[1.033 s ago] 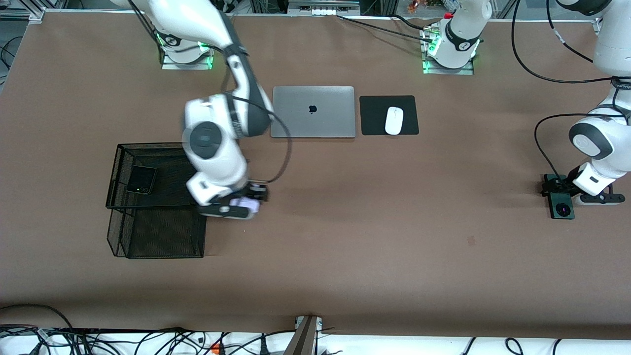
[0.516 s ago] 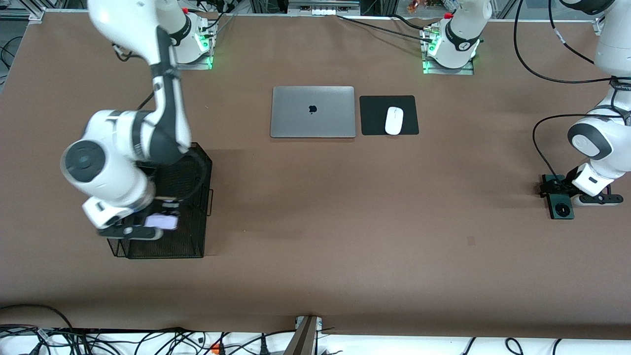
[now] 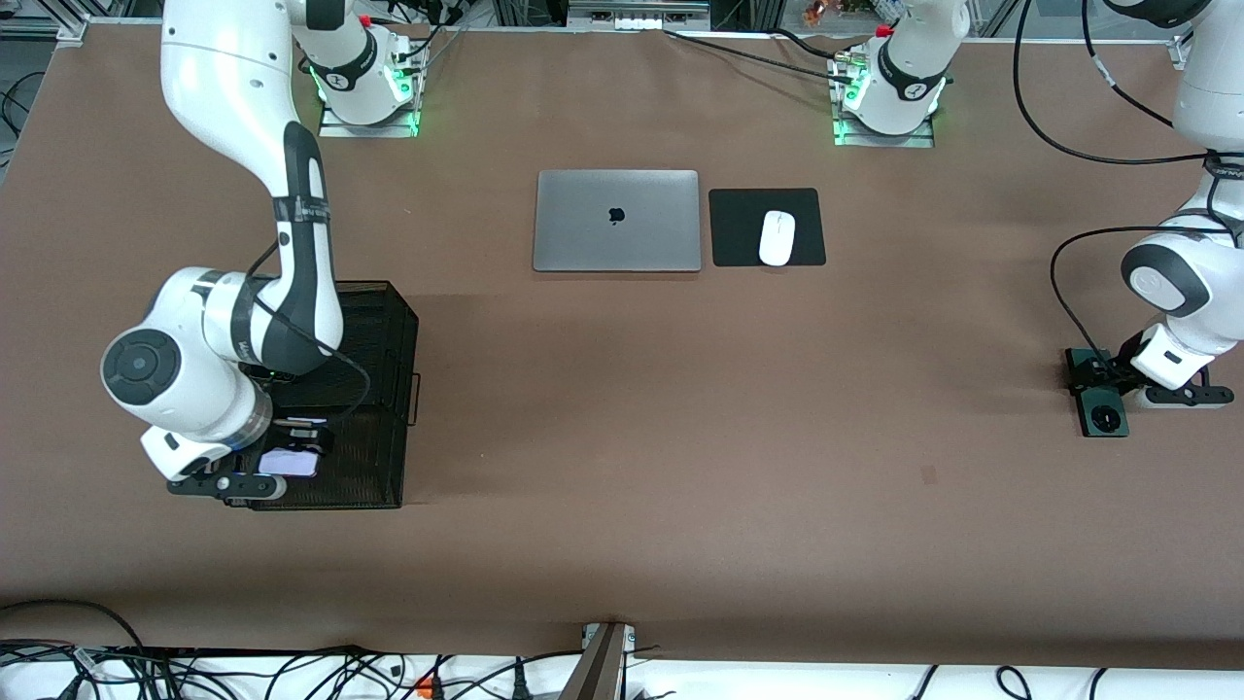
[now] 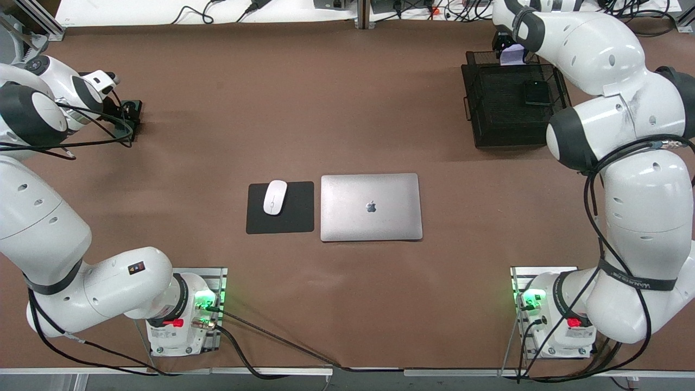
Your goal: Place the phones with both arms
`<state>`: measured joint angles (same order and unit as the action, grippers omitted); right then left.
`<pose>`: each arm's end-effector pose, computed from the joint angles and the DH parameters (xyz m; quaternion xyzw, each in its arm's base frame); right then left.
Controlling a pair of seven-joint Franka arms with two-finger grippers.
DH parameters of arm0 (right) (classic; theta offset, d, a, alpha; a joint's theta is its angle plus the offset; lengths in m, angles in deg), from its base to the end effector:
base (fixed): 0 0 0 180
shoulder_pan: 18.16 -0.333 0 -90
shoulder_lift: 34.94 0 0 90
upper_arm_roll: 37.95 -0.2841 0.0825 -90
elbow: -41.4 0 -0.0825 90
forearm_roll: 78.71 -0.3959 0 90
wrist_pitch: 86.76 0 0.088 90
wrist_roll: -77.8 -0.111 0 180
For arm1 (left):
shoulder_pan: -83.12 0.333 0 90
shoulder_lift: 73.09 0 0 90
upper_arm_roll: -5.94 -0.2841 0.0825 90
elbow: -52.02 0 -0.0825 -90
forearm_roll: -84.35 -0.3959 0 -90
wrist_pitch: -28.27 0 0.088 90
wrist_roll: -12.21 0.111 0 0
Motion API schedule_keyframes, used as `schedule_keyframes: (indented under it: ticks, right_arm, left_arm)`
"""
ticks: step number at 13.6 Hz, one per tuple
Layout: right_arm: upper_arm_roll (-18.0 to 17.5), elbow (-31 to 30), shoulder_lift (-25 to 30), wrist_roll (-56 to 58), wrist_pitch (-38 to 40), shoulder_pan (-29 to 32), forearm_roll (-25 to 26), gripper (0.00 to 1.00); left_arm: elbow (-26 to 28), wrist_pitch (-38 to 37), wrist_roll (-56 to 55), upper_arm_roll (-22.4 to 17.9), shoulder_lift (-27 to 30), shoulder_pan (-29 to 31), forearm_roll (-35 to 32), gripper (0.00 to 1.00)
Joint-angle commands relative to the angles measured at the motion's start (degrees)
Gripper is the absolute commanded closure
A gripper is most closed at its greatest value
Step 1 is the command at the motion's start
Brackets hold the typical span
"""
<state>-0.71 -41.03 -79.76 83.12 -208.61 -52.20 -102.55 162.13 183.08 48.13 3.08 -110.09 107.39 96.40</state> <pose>0.7130 0.0606 0.2651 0.9986 -0.0068 0.0325 0.0415 0.5512 0.2900 0.1247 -0.9970 -0.0094 -0.0772 0.0046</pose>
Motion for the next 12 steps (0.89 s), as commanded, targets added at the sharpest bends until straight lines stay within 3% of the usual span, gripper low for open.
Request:
schedule_keyframes:
  ticks: [1,6,8,10,11,12]
  right_arm:
    - [-3.05,0.34,-0.01,1.97,1.17,2.58,-1.21,0.86]
    - [-3.14,-0.46,-1.06,7.32,3.19,3.19,-1.29,0.82]
    - [-3.75,-0.46,-1.32,7.78,3.02,3.55,-1.29,0.58]
    - [-4.11,-0.46,-1.32,7.60,2.84,4.07,-1.38,0.10]
    - [-4.28,-0.46,-1.32,7.43,2.76,4.16,-2.51,0.01]
    - [-4.20,-0.28,-1.24,7.60,2.84,4.25,-3.74,0.01]
  left_arm:
    - [-4.01,-5.10,0.82,0.49,-0.80,-0.71,1.66,0.92]
    - [-11.39,-18.03,-2.60,0.48,0.52,-1.15,1.31,0.99]
    - [-11.85,-19.28,-7.50,0.49,1.30,-3.77,1.30,1.00]
    - [-11.58,-20.41,-14.44,0.40,2.27,-7.46,1.22,1.00]
    - [-11.58,-21.73,-18.91,0.31,2.80,-9.65,0.96,1.00]
    - [-11.58,-22.43,-23.74,0.31,3.50,-12.02,-0.44,1.00]
